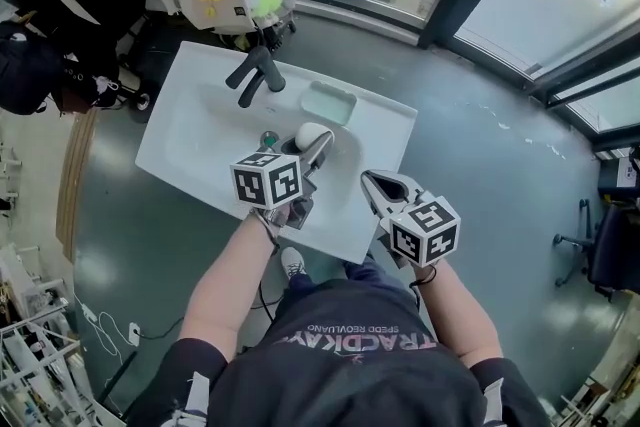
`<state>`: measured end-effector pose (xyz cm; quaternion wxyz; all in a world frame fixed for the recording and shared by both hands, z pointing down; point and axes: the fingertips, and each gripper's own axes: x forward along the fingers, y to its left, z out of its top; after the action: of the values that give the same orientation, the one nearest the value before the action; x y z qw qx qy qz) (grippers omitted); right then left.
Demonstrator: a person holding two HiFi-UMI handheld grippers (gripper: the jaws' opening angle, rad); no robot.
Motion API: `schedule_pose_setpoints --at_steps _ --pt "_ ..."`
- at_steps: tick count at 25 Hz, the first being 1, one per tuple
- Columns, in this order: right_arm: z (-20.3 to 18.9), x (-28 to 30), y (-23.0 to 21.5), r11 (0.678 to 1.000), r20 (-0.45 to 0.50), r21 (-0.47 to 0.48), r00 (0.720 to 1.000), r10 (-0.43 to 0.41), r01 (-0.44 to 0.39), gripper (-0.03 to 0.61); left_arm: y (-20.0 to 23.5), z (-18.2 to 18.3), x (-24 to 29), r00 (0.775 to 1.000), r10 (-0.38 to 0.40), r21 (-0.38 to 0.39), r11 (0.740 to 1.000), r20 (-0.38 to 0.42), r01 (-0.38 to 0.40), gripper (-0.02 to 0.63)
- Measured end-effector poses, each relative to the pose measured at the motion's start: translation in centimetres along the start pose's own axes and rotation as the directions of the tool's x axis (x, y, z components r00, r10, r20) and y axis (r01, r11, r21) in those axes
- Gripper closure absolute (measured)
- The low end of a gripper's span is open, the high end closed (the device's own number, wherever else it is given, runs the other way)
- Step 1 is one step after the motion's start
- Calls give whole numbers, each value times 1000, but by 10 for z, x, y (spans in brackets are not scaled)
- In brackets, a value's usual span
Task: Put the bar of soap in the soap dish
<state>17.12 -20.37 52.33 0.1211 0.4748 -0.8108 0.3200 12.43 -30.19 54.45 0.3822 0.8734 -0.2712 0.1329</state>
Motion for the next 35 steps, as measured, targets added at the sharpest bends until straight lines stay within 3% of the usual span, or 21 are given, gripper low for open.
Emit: schedule_pose_setpoints --at_steps 10,21,35 --pt "1 13 -33 999 -36 25 999 23 -22 568 33 18 68 999 51 -60 997 1 -50 497" --pt "-4 24 -59 998 -68 48 997 40 -36 568 61 15 106 997 79 -120 990 -18 -81 495" --pt "12 51 -68 999 -72 25 997 37 -35 568 67 0 120 989 128 -39 991 -78 -131 495"
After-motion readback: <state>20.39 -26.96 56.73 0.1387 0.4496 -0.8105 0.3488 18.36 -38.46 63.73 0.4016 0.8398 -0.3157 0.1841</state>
